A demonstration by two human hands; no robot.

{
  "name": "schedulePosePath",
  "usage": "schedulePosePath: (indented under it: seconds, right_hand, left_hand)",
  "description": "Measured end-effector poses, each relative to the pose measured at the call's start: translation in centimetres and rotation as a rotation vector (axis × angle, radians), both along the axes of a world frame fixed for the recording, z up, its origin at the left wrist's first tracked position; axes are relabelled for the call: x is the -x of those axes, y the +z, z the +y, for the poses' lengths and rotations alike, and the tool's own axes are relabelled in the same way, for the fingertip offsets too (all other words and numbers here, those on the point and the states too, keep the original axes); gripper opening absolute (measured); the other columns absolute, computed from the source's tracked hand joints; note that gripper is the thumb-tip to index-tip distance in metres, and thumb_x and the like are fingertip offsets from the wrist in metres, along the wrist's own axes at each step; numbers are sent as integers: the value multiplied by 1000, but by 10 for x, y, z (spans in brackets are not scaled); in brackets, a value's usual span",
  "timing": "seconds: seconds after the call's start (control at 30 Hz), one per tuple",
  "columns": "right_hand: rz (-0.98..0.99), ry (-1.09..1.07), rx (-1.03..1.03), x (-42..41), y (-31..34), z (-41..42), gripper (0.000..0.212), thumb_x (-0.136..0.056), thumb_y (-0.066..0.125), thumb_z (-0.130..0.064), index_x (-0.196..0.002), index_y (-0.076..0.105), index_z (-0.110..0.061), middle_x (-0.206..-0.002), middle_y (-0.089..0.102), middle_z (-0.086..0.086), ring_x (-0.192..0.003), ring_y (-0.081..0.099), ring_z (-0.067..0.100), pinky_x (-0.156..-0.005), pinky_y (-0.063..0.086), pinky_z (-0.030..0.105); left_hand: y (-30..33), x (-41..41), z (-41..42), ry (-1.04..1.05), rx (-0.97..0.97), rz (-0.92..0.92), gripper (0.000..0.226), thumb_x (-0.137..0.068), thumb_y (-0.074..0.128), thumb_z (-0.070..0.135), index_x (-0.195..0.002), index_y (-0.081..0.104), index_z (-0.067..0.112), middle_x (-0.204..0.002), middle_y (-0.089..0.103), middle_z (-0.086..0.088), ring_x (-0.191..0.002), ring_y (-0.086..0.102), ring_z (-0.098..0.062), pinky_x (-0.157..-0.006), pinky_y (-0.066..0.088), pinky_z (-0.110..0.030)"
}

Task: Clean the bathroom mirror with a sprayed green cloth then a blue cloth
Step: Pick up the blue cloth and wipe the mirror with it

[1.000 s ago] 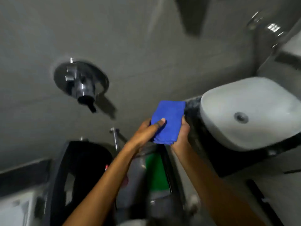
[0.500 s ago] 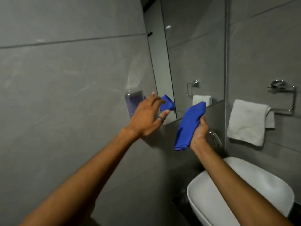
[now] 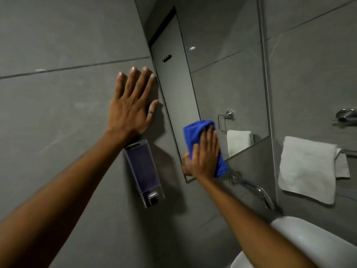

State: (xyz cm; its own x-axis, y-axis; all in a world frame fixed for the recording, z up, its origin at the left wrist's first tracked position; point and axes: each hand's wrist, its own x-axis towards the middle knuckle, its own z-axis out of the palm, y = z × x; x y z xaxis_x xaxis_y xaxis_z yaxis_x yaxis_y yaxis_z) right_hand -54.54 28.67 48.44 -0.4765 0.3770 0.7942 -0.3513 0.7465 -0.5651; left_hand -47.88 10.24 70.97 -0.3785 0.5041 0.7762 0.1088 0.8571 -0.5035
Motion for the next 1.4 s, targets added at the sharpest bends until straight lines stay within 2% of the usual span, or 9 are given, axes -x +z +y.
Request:
schedulePosePath:
  seconds: [0.1, 0.33, 0.57, 0.73, 0.87, 0.97, 1.07, 1.27, 1.4]
  right_hand:
    - [-11, 48, 230, 25, 5, 74, 68, -99, 23, -41, -158, 22, -7, -167, 20, 12, -156, 16, 30, -125, 19, 53]
    - [28, 44, 331, 76, 36, 186, 67, -101, 21, -42, -160, 13, -10, -169, 14, 10, -157, 11, 26, -129, 8, 41]
    - [-6, -11, 418, 110, 46, 253, 69, -100, 20, -41, -160, 11, -9, -170, 11, 11, -158, 10, 29, -129, 6, 42]
    - [72, -12, 380, 90, 27, 206, 70, -99, 19, -49, -160, 14, -13, -169, 14, 9, -156, 16, 30, -126, 16, 53]
    - [160, 44, 114, 44, -4, 99, 58, -106, 17, -47, -160, 7, -30, -166, 15, 0, -155, 20, 28, -121, 24, 58]
    - [158, 77, -96, 12, -1, 15, 56, -106, 13, -47, -160, 5, -36, -169, 7, 1, -157, 12, 28, -124, 13, 55]
    - [139, 82, -177, -11, 32, -36, 56, -106, 15, -47, -160, 7, -37, -172, 1, 0, -159, 2, 27, -127, 0, 50]
    - [240, 108, -305, -7, 127, -32, 57, -106, 18, -44, -160, 2, -37, -172, -2, -4, -159, -4, 23, -127, -5, 48]
    - [245, 51, -235, 18, 165, 19, 69, -101, 30, -43, -158, -8, -38, -170, -1, -3, -159, 4, 22, -128, 1, 45]
  left_hand:
    - [1, 5, 1, 5, 7, 43, 74, -107, 15, 60, -168, 4, 20, -178, 2, -7, -165, -2, -30, -133, 0, -54]
    - [2, 6, 2, 43, 14, 74, 77, -104, 13, 62, -169, 2, 20, -178, -1, -7, -165, -6, -29, -133, -4, -54]
    - [2, 6, 2, 58, 21, 80, 77, -104, 15, 62, -169, 2, 21, -178, -2, -6, -165, -7, -29, -133, -4, -53]
    - [2, 5, 2, 53, 16, 70, 77, -104, 15, 62, -169, 2, 22, -178, -2, -6, -165, -8, -28, -133, -4, -54]
    - [2, 1, 4, 65, 9, 42, 78, -104, 16, 62, -168, 2, 21, -178, -3, -7, -165, -8, -29, -133, -3, -54]
    - [3, -4, 6, 68, 5, 7, 78, -104, 16, 61, -168, 3, 20, -178, -2, -7, -165, -7, -29, -133, -2, -54]
    - [5, -7, 7, 76, 12, -18, 76, -103, 16, 60, -168, 5, 21, -178, 0, -7, -165, -5, -30, -133, -5, -55]
    - [55, -7, -3, 99, -26, 37, 76, -101, 14, 64, -168, 11, 28, -177, 5, -9, -164, -1, -35, -131, -8, -58]
    - [84, -1, 2, 148, -27, 58, 80, -98, 9, 69, -168, 2, 31, -178, -2, -7, -164, -6, -34, -131, -8, -61]
